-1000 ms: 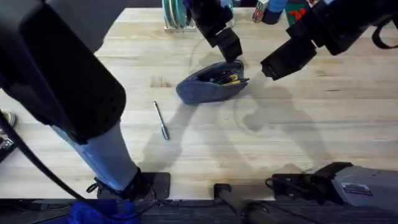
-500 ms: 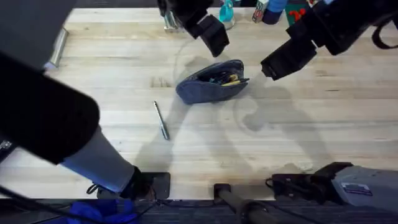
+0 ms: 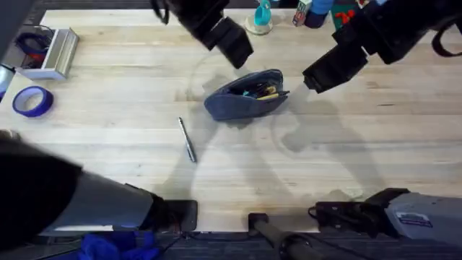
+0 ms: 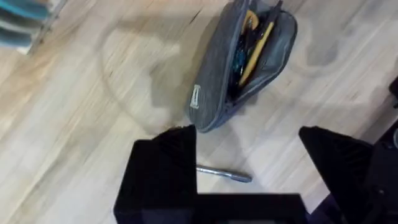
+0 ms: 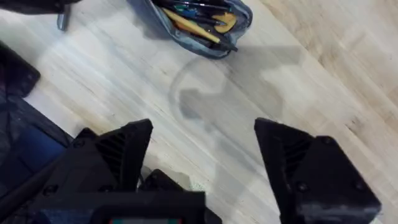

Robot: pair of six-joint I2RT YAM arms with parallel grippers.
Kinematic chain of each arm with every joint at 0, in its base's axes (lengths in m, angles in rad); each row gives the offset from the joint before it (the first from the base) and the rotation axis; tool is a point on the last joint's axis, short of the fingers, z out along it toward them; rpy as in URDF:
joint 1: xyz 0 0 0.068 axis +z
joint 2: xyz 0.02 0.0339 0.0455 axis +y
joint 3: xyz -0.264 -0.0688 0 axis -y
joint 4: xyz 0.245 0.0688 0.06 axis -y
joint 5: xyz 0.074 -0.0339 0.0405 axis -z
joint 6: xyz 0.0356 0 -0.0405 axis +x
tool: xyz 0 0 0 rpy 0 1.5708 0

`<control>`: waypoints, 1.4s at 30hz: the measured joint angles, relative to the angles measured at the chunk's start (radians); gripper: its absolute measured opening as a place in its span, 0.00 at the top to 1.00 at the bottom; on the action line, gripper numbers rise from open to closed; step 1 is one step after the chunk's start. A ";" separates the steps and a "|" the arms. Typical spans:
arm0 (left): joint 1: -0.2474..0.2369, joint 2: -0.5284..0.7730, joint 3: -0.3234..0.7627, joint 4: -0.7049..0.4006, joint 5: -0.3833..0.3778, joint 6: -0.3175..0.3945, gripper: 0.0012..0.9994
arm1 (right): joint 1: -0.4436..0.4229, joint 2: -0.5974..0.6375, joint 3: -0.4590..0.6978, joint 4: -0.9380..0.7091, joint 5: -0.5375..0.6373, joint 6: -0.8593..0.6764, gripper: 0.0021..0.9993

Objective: Unzip the bag, pick up the pens from the table one at a time and place them inside, then zip the bag closed.

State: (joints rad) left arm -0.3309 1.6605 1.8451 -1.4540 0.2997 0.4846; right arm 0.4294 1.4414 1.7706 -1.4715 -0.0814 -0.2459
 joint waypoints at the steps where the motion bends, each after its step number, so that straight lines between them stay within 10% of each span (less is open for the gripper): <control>1: 0.004 -0.021 -0.026 0.013 -0.006 -0.008 0.00 | 0.000 0.000 0.000 0.000 0.000 0.000 0.00; 16: 0.087 -0.312 -0.405 0.116 -0.123 -0.270 0.00 | 0.000 0.000 0.000 0.000 0.000 0.000 0.00; 42: 0.087 -0.464 -0.808 0.175 -0.349 -1.073 0.01 | 0.000 0.000 0.000 0.000 0.000 0.000 0.00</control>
State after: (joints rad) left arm -0.2440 1.1965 1.0369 -1.2787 -0.0498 -0.5880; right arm 0.4294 1.4411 1.7706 -1.4715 -0.0814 -0.2462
